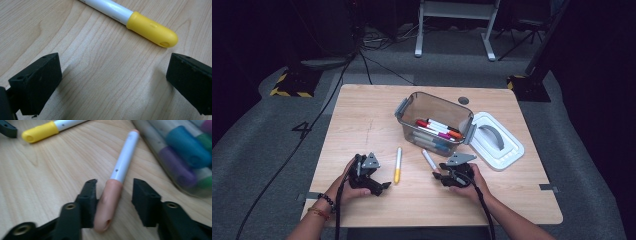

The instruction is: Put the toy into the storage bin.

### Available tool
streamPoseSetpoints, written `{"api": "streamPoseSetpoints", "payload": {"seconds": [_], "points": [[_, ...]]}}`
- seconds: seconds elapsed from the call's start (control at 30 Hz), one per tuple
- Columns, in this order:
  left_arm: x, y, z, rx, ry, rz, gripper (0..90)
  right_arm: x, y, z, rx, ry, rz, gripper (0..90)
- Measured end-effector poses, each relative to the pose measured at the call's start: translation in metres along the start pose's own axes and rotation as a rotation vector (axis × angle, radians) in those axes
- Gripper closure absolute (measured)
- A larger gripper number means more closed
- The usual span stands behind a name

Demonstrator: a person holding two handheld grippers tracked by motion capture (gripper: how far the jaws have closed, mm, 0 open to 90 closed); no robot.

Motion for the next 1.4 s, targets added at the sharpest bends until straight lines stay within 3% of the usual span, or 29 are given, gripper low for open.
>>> {"api": "streamPoseSetpoints", "payload": {"seconds": [0.03, 0.3, 0.53, 0.73, 0.97, 1.13, 1.4], "points": [[0.000, 0.000, 0.000, 0.000, 0.000, 0.000, 0.5, 0.001, -0.001, -0.002, 0.006, -0.009, 0.000, 61.9], [0.000, 0.000, 0.000, -0.001, 0.000, 0.000, 0.5, 0.000, 0.001, -0.015, 0.055, 0.011, 0.001, 74.5], [0.000, 0.000, 0.000, 0.001, 0.002, -0.001, 0.6, 0.005, 0.004, -0.018, 0.109, 0.050, 0.014, 75.1], [0.000, 0.000, 0.000, -0.001, 0.001, 0.000, 0.6, 0.026, 0.010, -0.017, 0.166, 0.070, -0.027, 75.1], [0.000, 0.000, 0.000, 0.001, 0.001, 0.000, 0.6, 0.045, 0.016, -0.014, 0.223, 0.135, -0.065, 75.1], [0.000, 0.000, 0.000, -0.001, 0.001, 0.000, 0.6, 0.060, 0.023, -0.009, 0.255, 0.138, -0.092, 75.1], [0.000, 0.000, 0.000, 0.000, 0.000, 0.000, 0.5, 0.100, 0.042, -0.006, 0.283, 0.134, -0.169, 75.0]]}}
Point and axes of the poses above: each handheld gripper's, and its own axes: x roughly backward along the jaws, y roughly out of its top, z roughly to its left, the point moved 3 cm from there along -x, roughly forward along the jaws, and after that the axes turned 9 degrees about z, right-handed, at the moved point
